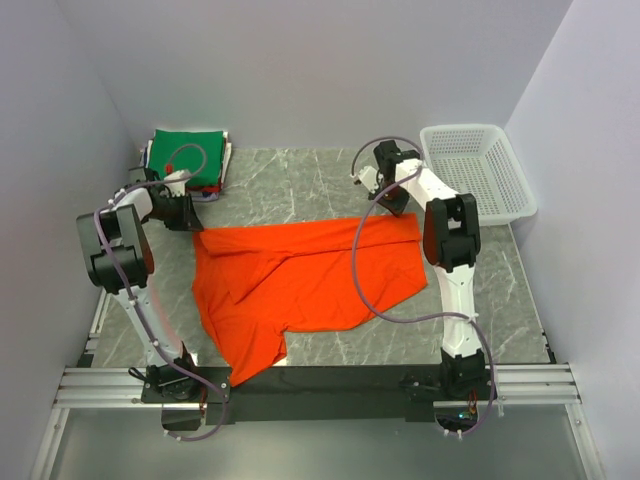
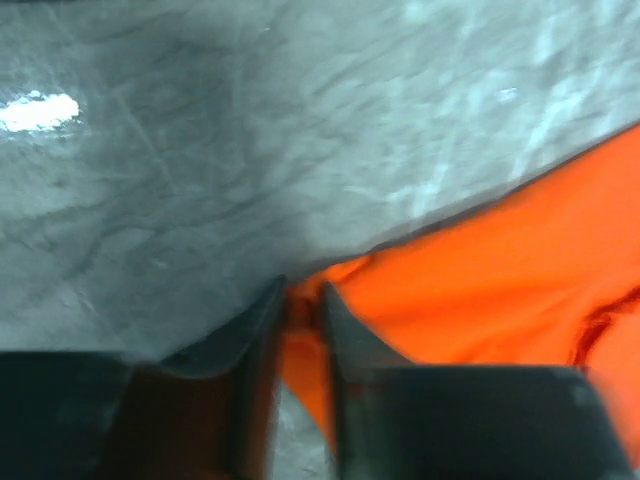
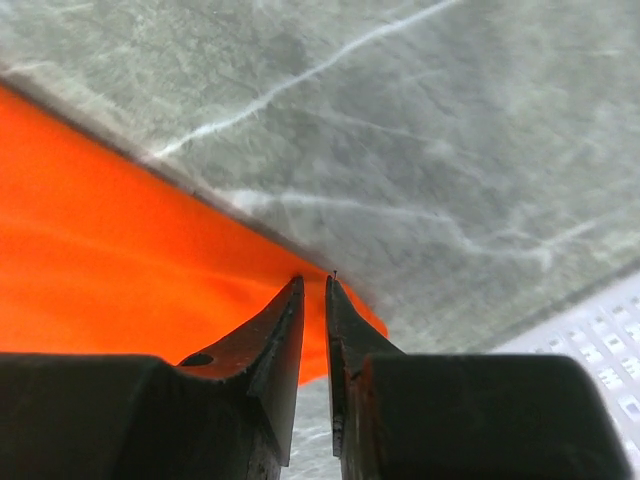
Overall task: Fold and stack the t-shirts
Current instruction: Fold the tshirt
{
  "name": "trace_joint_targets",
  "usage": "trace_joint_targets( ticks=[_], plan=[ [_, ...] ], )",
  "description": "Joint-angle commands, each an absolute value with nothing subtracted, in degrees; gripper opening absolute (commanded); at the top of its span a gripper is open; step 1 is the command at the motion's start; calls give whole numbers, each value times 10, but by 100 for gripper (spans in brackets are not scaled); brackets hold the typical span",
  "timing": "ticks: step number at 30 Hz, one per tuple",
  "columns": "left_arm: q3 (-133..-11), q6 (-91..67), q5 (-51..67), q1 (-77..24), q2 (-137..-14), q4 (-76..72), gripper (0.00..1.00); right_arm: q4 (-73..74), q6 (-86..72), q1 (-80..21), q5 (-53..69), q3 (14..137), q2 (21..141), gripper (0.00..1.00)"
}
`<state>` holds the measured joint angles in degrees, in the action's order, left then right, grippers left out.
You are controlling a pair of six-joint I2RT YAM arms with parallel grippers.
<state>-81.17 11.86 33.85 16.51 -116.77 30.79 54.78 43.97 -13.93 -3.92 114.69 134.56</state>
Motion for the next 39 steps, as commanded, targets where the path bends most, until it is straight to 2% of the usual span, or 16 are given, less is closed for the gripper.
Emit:
trace_joint_targets(
  ticks=[1,2,3,4,12,15,16,17,18,19,21,26,30,34,39],
  plan=[
    [-844,142,299,167,-1184,299,19,550,447,-146,-76,1167,1369,20],
    [-847,140,297,167,-1191,295,14,548,445,-148,-81,1172,1374,20],
    [-859,139,297,168,-1194,294,4,538,444,-149,-97,1177,1380,20],
    [-868,137,297,167,-1199,294,1,535,444,-149,-99,1180,1383,19],
    [-957,95,298,167,-1266,285,1,489,450,-159,-154,1248,1430,18],
    [-967,77,314,170,-1269,274,16,454,440,-158,-158,1253,1422,18],
    [-967,75,322,172,-1260,272,27,447,434,-156,-153,1251,1413,24],
    [-968,76,328,174,-1253,272,32,445,432,-155,-145,1250,1389,27],
    [-972,77,337,178,-1245,278,35,447,429,-153,-138,1244,1373,31],
    [-974,87,340,178,-1225,285,39,451,424,-153,-130,1239,1355,41],
    [-976,100,340,179,-1200,307,43,473,418,-150,-94,1214,1297,53],
    [-921,143,353,178,-1104,344,50,581,403,-151,5,1141,1201,52],
    [-861,192,383,166,-1064,384,65,637,422,-153,90,1079,1180,45],
    [-789,214,382,149,-1021,389,63,637,431,-161,108,1018,1167,42],
    [-721,217,366,117,-1002,373,62,606,425,-176,108,964,1164,43]
  ],
)
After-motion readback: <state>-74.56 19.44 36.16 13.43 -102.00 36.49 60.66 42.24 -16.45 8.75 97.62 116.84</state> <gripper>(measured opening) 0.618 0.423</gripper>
